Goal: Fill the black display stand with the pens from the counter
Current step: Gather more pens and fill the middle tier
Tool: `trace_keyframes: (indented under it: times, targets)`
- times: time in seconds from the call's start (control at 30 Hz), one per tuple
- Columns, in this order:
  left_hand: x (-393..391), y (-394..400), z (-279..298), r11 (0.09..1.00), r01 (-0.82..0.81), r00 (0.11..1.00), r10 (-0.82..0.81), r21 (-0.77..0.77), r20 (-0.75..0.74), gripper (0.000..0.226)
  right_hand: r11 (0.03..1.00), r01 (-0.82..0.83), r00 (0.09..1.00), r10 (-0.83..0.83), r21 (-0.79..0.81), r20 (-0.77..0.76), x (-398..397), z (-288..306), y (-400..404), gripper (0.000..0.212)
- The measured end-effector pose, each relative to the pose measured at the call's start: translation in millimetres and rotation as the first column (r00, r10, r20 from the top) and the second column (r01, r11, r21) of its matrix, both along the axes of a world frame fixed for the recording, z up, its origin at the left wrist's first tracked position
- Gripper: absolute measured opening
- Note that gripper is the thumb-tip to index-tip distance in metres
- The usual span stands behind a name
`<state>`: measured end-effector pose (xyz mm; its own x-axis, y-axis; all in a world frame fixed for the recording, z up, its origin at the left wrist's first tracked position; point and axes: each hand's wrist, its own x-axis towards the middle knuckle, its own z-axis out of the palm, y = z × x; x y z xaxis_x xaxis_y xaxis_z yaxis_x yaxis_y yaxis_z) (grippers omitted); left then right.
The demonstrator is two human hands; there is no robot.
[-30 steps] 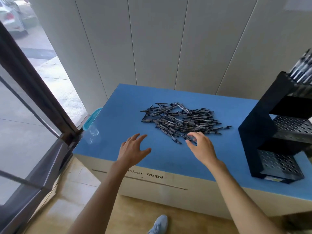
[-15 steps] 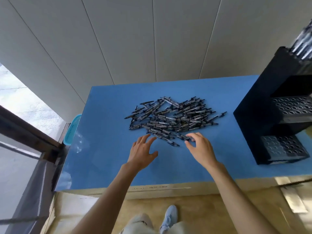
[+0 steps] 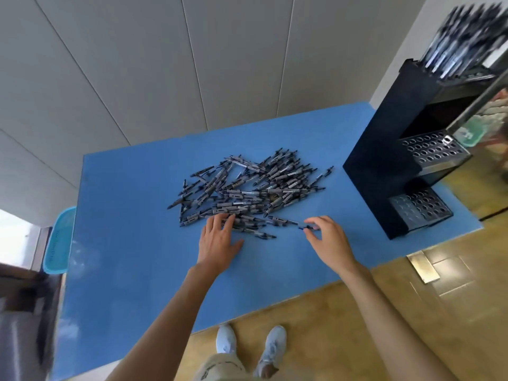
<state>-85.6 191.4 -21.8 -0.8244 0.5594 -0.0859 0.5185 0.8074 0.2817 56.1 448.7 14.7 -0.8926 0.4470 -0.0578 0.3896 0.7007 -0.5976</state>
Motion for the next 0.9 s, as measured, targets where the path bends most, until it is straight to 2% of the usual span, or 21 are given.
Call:
trace_keyframes:
  times: [0.17,0.3,0.4,0.6,0.77,0.9]
  targets:
    - [6,3,-5,0.996,0.081,0.995,-0.078,0.035,-0.069,0.048,1.000,0.012,1.000,-0.012,-0.011,-0.008,-1,0,-1,0.017]
    - [10,12,-3,0.992,0.120,0.990,-0.117,0.035,-0.076,0.042,1.000,0.013,1.000,-0.012,-0.016,0.012,-4,2,-1,0.018]
    - [11,16,-5,0.990,0.140,0.987,-0.138,0.027,-0.077,0.045,1.000,0.019,1.000,-0.019,-0.016,0.009,-5,4,0,0.018]
    - [8,23,4,0.985,0.169,0.985,-0.167,-0.042,0.039,0.073,0.999,0.025,1.000,-0.025,-0.024,0.019,-8,9,6,0.018]
    - [2,31,5,0.974,0.210,0.977,-0.204,-0.087,0.067,0.070,1.000,0.015,1.000,-0.015,-0.025,0.001,-15,10,10,0.018]
    - [-2,34,2,0.966,0.239,0.971,-0.238,-0.095,0.019,0.060,1.000,0.002,1.000,-0.002,-0.001,0.007,-19,15,14,0.017]
